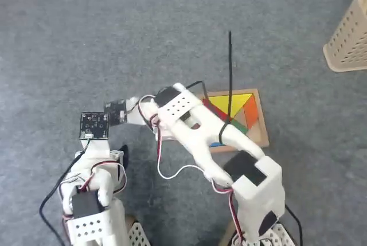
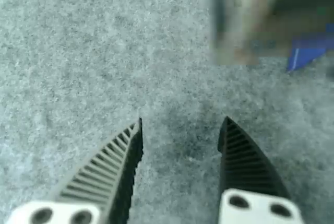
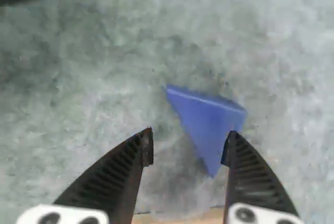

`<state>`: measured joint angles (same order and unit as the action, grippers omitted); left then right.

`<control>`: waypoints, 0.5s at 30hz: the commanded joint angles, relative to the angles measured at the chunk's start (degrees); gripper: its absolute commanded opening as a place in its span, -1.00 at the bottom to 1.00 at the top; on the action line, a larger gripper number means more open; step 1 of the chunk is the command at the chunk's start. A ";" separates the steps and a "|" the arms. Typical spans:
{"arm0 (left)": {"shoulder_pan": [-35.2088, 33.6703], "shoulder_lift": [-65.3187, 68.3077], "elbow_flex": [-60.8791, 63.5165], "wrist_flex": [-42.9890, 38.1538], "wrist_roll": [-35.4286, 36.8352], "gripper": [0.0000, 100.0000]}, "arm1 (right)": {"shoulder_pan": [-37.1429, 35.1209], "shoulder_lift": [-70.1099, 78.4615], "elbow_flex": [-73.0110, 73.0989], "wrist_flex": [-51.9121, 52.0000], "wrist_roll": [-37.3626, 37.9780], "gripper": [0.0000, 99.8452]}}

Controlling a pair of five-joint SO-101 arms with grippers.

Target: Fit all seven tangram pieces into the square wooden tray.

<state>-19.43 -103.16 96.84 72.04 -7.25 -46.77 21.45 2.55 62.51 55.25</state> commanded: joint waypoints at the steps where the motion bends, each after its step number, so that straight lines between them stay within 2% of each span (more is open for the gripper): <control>1: -0.26 -0.97 -0.22 0.35 0.44 -0.55 | -0.48 -1.36 -3.16 -2.07 1.41 -0.55; 15: -0.26 -0.97 -0.22 0.35 0.44 -0.55 | -1.19 -0.66 -1.41 -8.13 3.16 -0.55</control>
<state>-19.43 -103.16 96.84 72.04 -7.25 -48.53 21.71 2.55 56.53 56.66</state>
